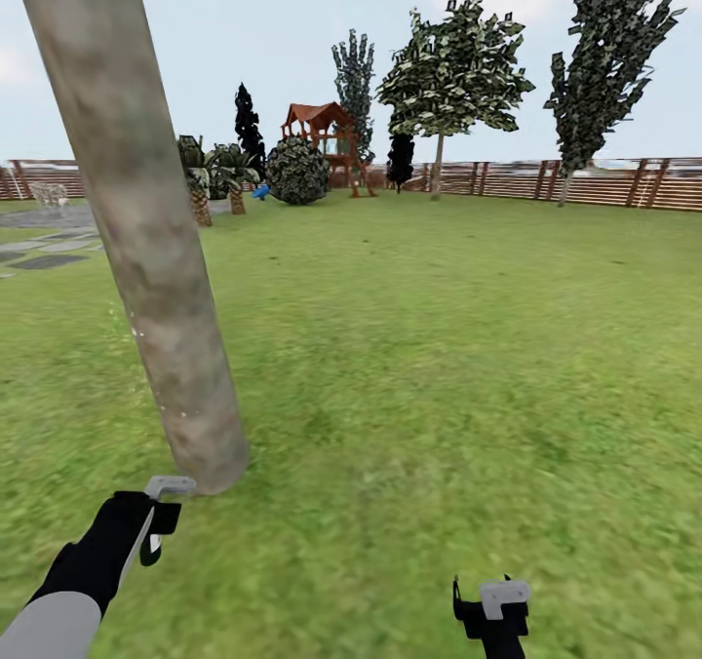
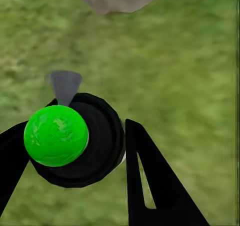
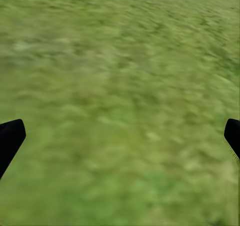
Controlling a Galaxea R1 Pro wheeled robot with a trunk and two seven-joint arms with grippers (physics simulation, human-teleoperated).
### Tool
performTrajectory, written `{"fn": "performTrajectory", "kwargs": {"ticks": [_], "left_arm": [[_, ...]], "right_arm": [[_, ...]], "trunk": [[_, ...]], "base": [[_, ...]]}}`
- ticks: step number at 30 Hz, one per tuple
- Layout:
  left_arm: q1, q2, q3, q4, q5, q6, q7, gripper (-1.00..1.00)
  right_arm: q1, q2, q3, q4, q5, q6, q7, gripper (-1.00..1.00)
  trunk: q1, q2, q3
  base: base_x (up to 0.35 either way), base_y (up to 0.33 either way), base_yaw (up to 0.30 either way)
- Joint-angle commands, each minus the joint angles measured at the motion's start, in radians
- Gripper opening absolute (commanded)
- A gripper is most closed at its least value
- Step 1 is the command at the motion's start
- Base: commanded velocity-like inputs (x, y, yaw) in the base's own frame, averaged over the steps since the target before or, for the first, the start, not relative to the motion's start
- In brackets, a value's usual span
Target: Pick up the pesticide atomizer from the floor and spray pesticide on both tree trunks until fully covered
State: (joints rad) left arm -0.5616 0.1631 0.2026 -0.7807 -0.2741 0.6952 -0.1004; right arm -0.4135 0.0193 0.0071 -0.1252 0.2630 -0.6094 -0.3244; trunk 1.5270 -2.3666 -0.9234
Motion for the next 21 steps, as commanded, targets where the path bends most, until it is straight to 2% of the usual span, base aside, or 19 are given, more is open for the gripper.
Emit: {"fn": "performTrajectory", "kwargs": {"ticks": [1,9,14,16,17,18,21], "left_arm": [[0.000,0.000,0.003,-0.002,-0.012,0.004,-0.011,-1.00],[0.001,0.000,0.003,-0.002,-0.011,0.004,-0.012,-1.00],[0.001,-0.001,0.003,-0.001,-0.010,0.004,-0.012,-1.00],[0.001,-0.001,0.017,0.000,-0.011,0.004,-0.012,-1.00],[0.001,-0.001,0.055,0.000,-0.010,0.002,-0.012,-1.00],[0.001,-0.001,0.072,0.000,-0.009,0.002,-0.012,-1.00],[0.001,-0.002,0.086,0.000,-0.007,0.001,-0.012,-1.00]], "right_arm": [[-0.001,0.000,0.001,0.001,0.010,0.000,-0.010,1.00],[-0.001,0.001,0.000,0.000,0.009,0.000,-0.010,1.00],[-0.001,0.001,0.001,-0.001,0.009,0.000,-0.010,1.00],[-0.001,0.001,0.001,-0.001,0.009,0.000,-0.010,1.00],[-0.001,0.001,0.001,-0.001,0.010,0.000,-0.010,1.00],[-0.001,0.002,0.001,-0.001,0.009,0.000,-0.010,1.00],[-0.001,0.001,0.001,-0.001,0.010,0.000,-0.010,1.00]], "trunk": [[0.000,0.000,-0.001],[0.000,0.000,-0.001],[0.000,0.000,-0.001],[0.000,0.000,-0.001],[0.000,0.000,-0.001],[0.000,0.000,-0.001],[0.000,0.000,-0.001]], "base": [[0.177,-0.220,0.001],[0.119,-0.257,0.003],[0.145,-0.240,0.210],[0.281,-0.087,0.271],[0.320,-0.022,0.268],[0.328,-0.011,0.223],[0.333,-0.004,0.078]]}}
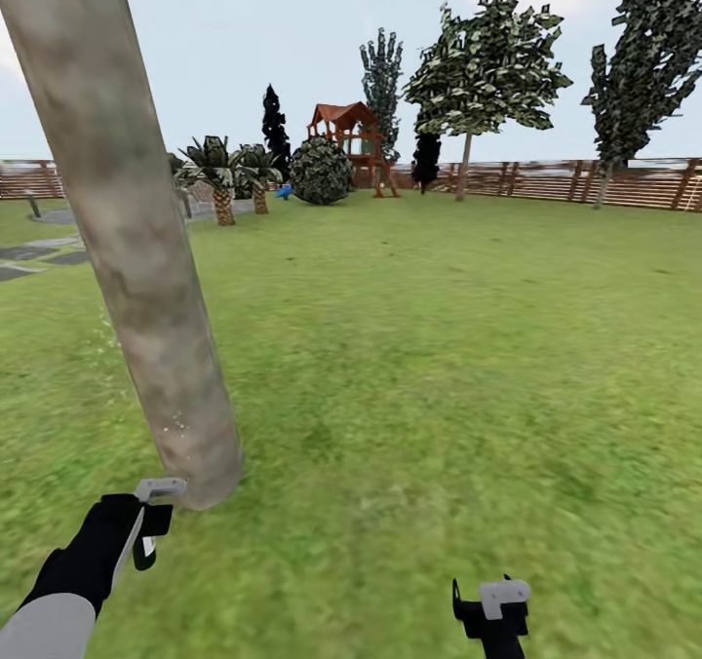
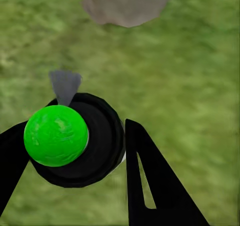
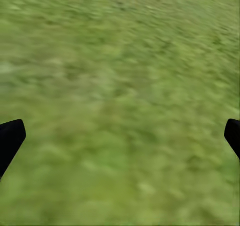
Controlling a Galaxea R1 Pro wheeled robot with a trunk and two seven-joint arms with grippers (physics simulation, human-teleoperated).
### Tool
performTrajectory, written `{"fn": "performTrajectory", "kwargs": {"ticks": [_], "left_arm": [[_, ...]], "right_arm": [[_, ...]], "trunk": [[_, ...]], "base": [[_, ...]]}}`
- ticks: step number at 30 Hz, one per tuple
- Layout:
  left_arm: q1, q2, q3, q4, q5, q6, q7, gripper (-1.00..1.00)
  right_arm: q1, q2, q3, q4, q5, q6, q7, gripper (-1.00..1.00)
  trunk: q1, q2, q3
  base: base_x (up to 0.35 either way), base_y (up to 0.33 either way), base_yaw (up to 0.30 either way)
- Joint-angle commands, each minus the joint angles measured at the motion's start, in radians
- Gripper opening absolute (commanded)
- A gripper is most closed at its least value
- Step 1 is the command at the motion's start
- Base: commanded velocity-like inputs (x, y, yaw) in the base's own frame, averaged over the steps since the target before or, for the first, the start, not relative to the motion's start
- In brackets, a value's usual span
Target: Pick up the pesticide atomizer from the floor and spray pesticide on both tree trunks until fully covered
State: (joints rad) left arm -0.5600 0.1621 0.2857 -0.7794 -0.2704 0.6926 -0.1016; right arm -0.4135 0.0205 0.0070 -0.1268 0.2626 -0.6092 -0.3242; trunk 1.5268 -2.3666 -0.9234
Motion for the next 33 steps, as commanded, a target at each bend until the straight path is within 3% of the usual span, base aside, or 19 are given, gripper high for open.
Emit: {"fn": "performTrajectory", "kwargs": {"ticks": [1,6,18,29,33], "left_arm": [[-0.001,-0.001,0.005,-0.001,-0.011,0.004,-0.010,-1.00],[-0.001,-0.003,0.003,-0.001,-0.012,0.004,-0.010,-1.00],[-0.001,-0.008,0.003,-0.001,-0.013,0.004,-0.010,-1.00],[-0.001,-0.007,0.006,-0.003,-0.013,0.004,-0.010,-1.00],[-0.001,-0.007,0.007,-0.005,-0.013,0.004,-0.010,-1.00]], "right_arm": [[-0.001,0.000,0.001,0.001,0.010,0.000,-0.010,1.00],[-0.001,0.001,0.001,0.001,0.010,0.000,-0.010,1.00],[-0.001,0.001,0.001,0.002,0.010,0.000,-0.010,1.00],[-0.001,0.001,0.001,0.002,0.010,0.002,-0.010,1.00],[-0.001,0.001,0.001,0.002,0.010,0.001,-0.010,1.00]], "trunk": [[0.000,0.000,-0.001],[0.000,0.000,-0.001],[0.000,0.000,-0.001],[0.000,0.000,-0.001],[0.000,0.000,-0.001]], "base": [[0.335,-0.001,0.014],[0.264,-0.121,0.057],[0.109,-0.259,0.266],[0.086,-0.269,0.036],[0.034,-0.272,0.244]]}}
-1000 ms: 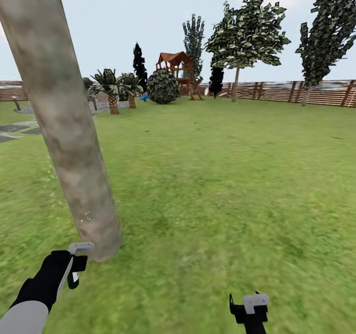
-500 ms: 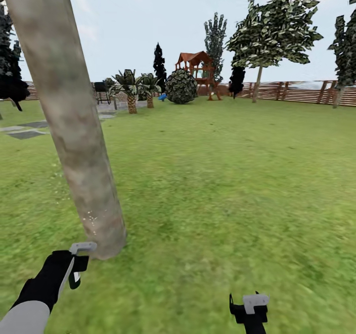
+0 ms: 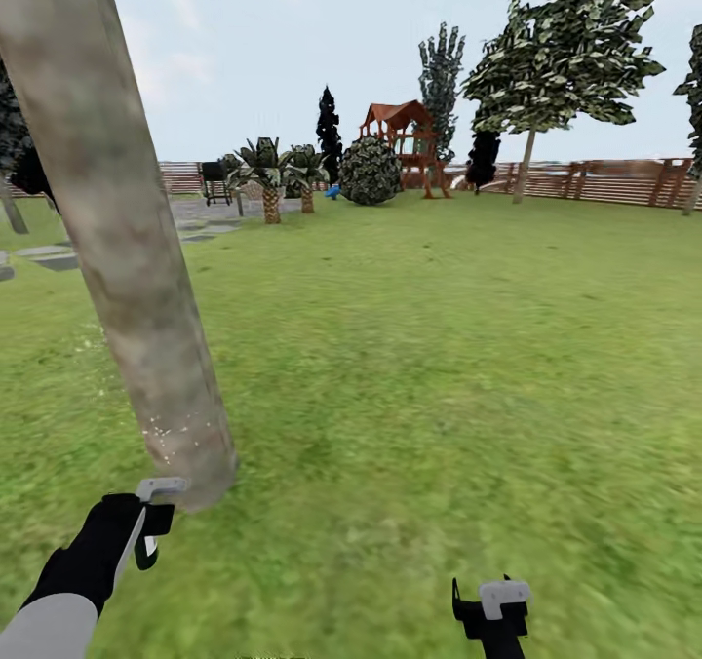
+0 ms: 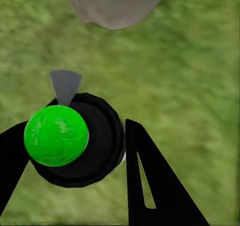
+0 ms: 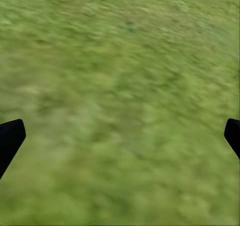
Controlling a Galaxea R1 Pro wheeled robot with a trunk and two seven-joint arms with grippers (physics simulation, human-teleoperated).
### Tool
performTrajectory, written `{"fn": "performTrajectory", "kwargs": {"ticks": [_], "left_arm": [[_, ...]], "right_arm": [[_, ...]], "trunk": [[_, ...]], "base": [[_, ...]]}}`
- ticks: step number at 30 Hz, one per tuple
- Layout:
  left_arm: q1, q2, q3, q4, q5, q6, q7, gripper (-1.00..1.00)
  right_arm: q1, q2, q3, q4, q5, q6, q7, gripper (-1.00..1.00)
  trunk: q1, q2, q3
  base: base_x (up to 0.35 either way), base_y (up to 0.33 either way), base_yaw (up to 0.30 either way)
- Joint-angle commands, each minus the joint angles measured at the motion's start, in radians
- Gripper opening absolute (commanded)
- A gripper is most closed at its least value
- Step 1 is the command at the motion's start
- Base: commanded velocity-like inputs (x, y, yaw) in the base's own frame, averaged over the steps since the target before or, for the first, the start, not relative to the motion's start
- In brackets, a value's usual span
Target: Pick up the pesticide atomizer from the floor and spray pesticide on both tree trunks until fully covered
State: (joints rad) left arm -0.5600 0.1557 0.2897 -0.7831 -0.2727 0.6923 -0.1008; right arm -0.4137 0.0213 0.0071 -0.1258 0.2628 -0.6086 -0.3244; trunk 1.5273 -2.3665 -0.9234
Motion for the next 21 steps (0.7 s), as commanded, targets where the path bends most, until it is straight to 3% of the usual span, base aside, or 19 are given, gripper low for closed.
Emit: {"fn": "performTrajectory", "kwargs": {"ticks": [1,8,14,19,21], "left_arm": [[-0.001,-0.001,0.003,-0.002,-0.011,0.004,-0.010,-1.00],[-0.001,-0.001,0.003,-0.003,-0.011,0.004,-0.010,-1.00],[-0.002,0.002,0.005,-0.009,-0.010,0.003,-0.012,-1.00],[-0.018,0.010,0.001,-0.014,-0.010,0.002,-0.027,-1.00],[-0.066,-0.004,-0.006,-0.052,-0.010,0.009,-0.038,-1.00]], "right_arm": [[0.000,0.000,0.001,0.001,0.010,0.001,-0.010,1.00],[0.000,0.000,0.001,0.002,0.010,0.000,-0.010,1.00],[0.000,0.000,0.001,0.001,0.010,0.001,-0.010,1.00],[0.000,-0.001,0.000,0.000,0.010,0.000,-0.010,1.00],[0.000,-0.003,-0.001,0.001,0.010,0.000,-0.010,1.00]], "trunk": [[0.000,0.000,-0.001],[0.000,0.000,-0.001],[0.000,0.000,-0.001],[0.000,0.000,-0.001],[0.000,0.000,-0.001]], "base": [[0.004,-0.274,0.273],[0.000,-0.263,0.276],[0.000,-0.029,0.266],[0.000,-0.001,0.055],[0.000,0.000,0.001]]}}
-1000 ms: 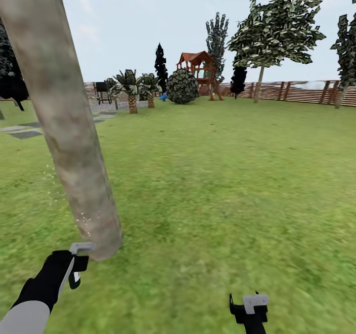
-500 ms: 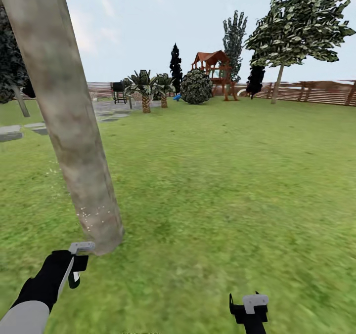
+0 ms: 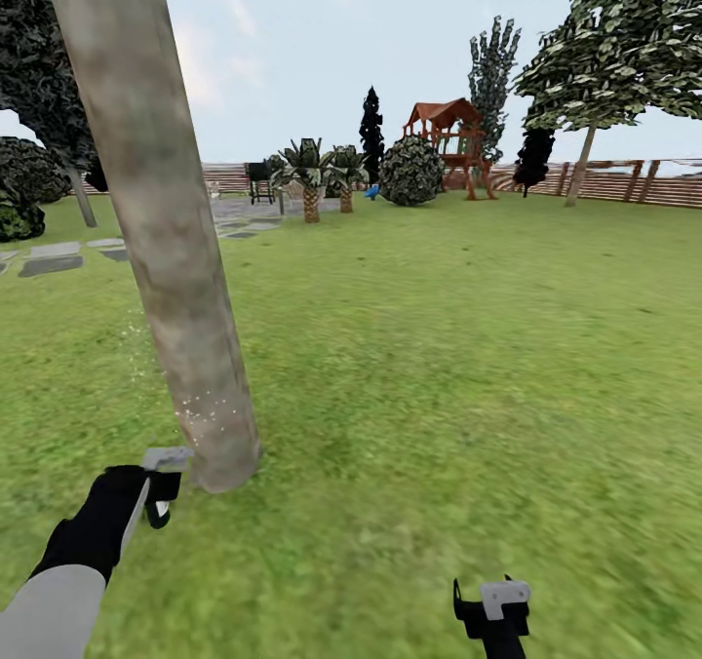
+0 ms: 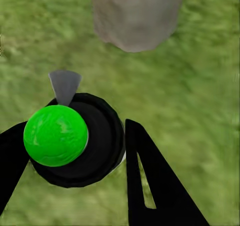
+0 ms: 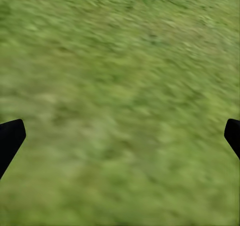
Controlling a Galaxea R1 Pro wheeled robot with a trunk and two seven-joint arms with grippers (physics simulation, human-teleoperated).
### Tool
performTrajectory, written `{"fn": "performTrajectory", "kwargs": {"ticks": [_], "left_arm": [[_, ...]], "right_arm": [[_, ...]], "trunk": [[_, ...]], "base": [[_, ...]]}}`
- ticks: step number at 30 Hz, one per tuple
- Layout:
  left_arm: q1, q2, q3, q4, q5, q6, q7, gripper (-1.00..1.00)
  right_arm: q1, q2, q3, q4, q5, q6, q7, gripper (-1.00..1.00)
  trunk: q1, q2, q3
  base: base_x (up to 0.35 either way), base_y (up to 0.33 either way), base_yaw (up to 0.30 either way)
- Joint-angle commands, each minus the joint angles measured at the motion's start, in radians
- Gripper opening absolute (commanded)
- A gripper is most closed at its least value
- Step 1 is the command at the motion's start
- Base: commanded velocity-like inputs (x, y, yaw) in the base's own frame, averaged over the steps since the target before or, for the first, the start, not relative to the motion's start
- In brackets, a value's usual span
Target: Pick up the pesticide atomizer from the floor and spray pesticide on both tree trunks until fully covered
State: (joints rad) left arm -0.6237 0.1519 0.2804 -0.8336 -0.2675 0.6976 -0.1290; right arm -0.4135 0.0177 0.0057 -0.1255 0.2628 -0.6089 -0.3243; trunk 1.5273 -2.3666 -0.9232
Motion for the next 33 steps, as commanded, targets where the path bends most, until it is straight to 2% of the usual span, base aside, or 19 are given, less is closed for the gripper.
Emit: {"fn": "performTrajectory", "kwargs": {"ticks": [1,3,5,6,7,8,9,11,13,15,17,21,24,27,28,31,32,33], "left_arm": [[-0.018,-0.002,0.002,-0.003,-0.015,0.006,-0.020,-1.00],[-0.060,-0.001,0.001,-0.006,-0.018,0.014,-0.073,-1.00],[-0.071,0.007,-0.003,-0.006,-0.021,0.015,-0.097,-1.00],[-0.079,0.027,-0.007,-0.004,-0.025,0.015,-0.107,-1.00],[-0.092,0.077,-0.008,0.003,-0.022,0.017,-0.113,-1.00],[-0.096,0.102,-0.008,0.004,-0.021,0.018,-0.117,-1.00],[-0.098,0.111,-0.008,0.003,-0.021,0.018,-0.120,-1.00],[-0.100,0.105,-0.021,-0.010,-0.020,0.019,-0.125,-1.00],[-0.102,0.062,-0.084,-0.044,-0.021,0.043,-0.126,-1.00],[-0.108,0.051,-0.108,-0.081,-0.018,0.096,-0.126,-1.00],[-0.120,0.060,-0.113,-0.106,-0.017,0.149,-0.127,-1.00],[-0.157,0.103,-0.110,-0.112,-0.015,0.167,-0.127,-1.00],[-0.155,0.097,-0.119,-0.115,-0.015,0.171,-0.127,-1.00],[-0.162,0.063,-0.127,-0.115,-0.016,0.172,-0.145,-1.00],[-0.164,0.063,-0.127,-0.116,-0.016,0.177,-0.157,-1.00],[-0.208,0.082,-0.123,-0.115,-0.020,0.233,-0.191,-1.00],[-0.221,0.103,-0.123,-0.116,-0.019,0.244,-0.195,-1.00],[-0.224,0.110,-0.125,-0.117,-0.020,0.247,-0.196,-1.00]], "right_arm": [[-0.001,0.000,0.001,0.001,0.010,0.000,-0.010,1.00],[-0.001,-0.001,0.001,0.001,0.010,0.000,-0.010,1.00],[-0.001,-0.001,0.001,0.001,0.010,0.000,-0.010,1.00],[-0.001,-0.001,0.000,0.001,0.010,0.001,-0.010,1.00],[-0.001,-0.001,0.001,0.001,0.010,0.001,-0.010,1.00],[-0.001,-0.001,0.001,0.001,0.010,0.001,-0.010,1.00],[-0.001,-0.001,0.001,0.001,0.010,0.001,-0.010,1.00],[-0.001,-0.001,0.000,0.001,0.010,0.001,-0.010,1.00],[-0.001,-0.001,0.000,0.001,0.010,0.001,-0.010,1.00],[-0.001,-0.001,0.000,0.001,0.010,0.001,-0.010,1.00],[-0.001,-0.001,0.000,0.001,0.010,0.001,-0.010,1.00],[-0.001,-0.001,0.000,0.001,0.010,0.001,-0.010,1.00],[-0.001,-0.001,0.000,0.001,0.010,0.001,-0.010,1.00],[-0.001,-0.002,0.000,0.001,0.010,0.001,-0.010,1.00],[-0.001,-0.002,0.000,0.001,0.010,0.001,-0.010,1.00],[-0.001,-0.002,0.001,0.001,0.010,0.001,-0.009,1.00],[-0.001,-0.001,0.001,0.001,0.010,0.001,-0.009,1.00],[-0.001,-0.001,0.001,0.001,0.010,0.001,-0.009,1.00]], "trunk": [[0.000,0.000,-0.001],[0.000,0.000,-0.001],[0.000,0.000,-0.001],[0.000,0.000,-0.001],[0.000,0.000,-0.001],[0.000,0.000,-0.001],[0.000,0.000,-0.001],[0.000,0.000,-0.001],[0.000,0.000,-0.001],[0.000,0.000,-0.001],[0.000,0.000,-0.001],[0.000,0.000,-0.001],[0.000,0.000,-0.001],[0.000,0.000,-0.001],[0.000,0.000,-0.001],[0.000,0.000,-0.001],[0.000,0.000,-0.001],[0.000,0.000,-0.001]], "base": [[0.000,0.000,0.000],[0.000,0.000,0.000],[0.000,0.000,0.000],[0.000,0.000,0.000],[0.000,0.000,0.000],[0.000,0.000,0.000],[0.000,0.000,0.000],[0.000,0.000,0.000],[0.000,0.000,0.000],[0.000,0.000,0.000],[0.000,0.000,0.000],[0.000,0.000,0.000],[0.000,0.000,0.000],[0.000,0.000,0.000],[0.000,0.000,0.000],[0.000,0.000,0.000],[0.000,0.000,0.000],[0.000,0.000,0.000]]}}
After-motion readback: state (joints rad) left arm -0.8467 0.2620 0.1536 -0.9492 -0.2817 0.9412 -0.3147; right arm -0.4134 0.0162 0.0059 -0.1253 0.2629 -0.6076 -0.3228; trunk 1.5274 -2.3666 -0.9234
